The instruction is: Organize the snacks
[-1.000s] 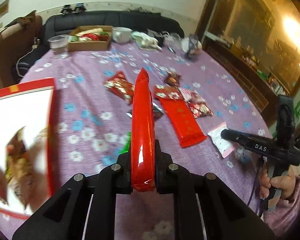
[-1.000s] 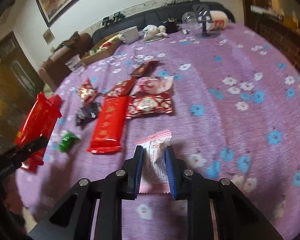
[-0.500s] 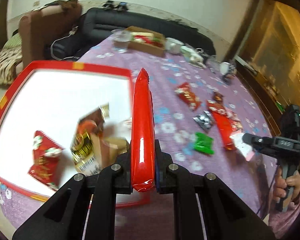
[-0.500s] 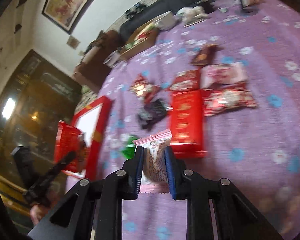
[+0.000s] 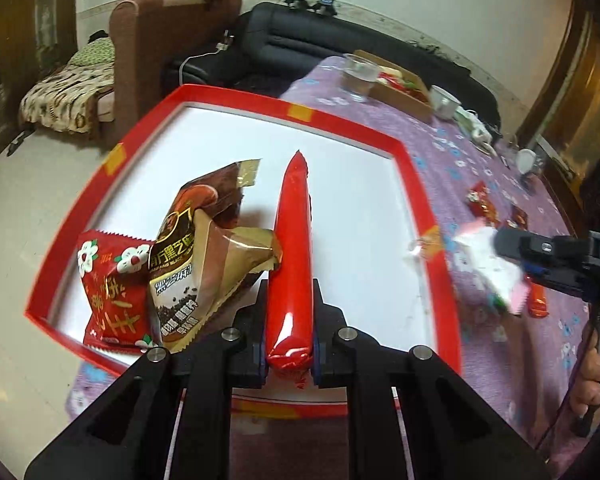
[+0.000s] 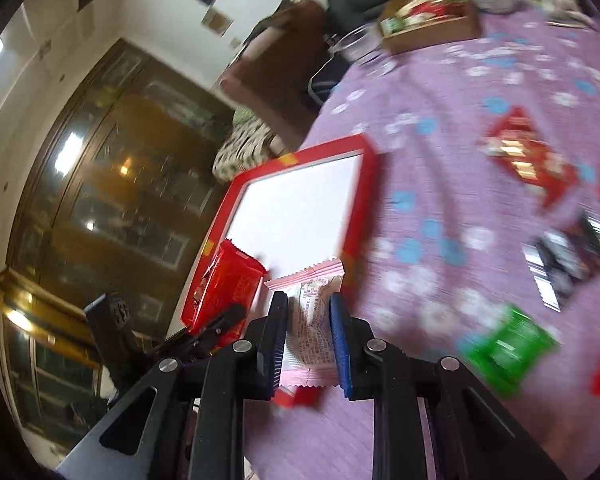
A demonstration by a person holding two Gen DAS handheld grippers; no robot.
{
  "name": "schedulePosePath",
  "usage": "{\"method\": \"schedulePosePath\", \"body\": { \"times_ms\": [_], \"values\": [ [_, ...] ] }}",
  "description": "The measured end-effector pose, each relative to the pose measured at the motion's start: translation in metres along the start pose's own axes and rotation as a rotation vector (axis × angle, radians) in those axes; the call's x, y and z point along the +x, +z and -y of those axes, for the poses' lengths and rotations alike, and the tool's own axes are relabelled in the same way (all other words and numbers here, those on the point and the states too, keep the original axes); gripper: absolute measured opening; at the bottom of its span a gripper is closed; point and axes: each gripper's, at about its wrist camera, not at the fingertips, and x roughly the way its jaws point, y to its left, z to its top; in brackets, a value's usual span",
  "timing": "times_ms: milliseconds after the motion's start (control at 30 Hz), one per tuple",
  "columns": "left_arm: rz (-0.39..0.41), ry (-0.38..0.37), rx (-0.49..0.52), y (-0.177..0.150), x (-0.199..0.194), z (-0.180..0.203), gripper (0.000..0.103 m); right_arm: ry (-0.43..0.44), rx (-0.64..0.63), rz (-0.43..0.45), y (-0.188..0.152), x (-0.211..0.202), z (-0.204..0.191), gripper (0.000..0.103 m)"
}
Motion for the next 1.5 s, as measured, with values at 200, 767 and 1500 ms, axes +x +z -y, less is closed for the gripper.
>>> {"method": "schedulePosePath", "body": {
  "times_ms": [200,767,1500],
  "values": [
    [-0.002,0.025,-0.014,-0.001,-0.001,-0.009,0.017,-0.032,-0.095,-0.052,0.008,0.059,-0.032,0.025],
    [0.186,0.004,0.151,-0.002,-0.037,0.057,0.071,-0.259,0.038,0.277,-0.024,-0.097,0.069,0.062],
    [-0.041,-0.167,0.461,-0.034,0.009,0.210,0.072,-0.802,-0.113,0.176,-0.049,-0.089,0.113,0.052]
  ]
}}
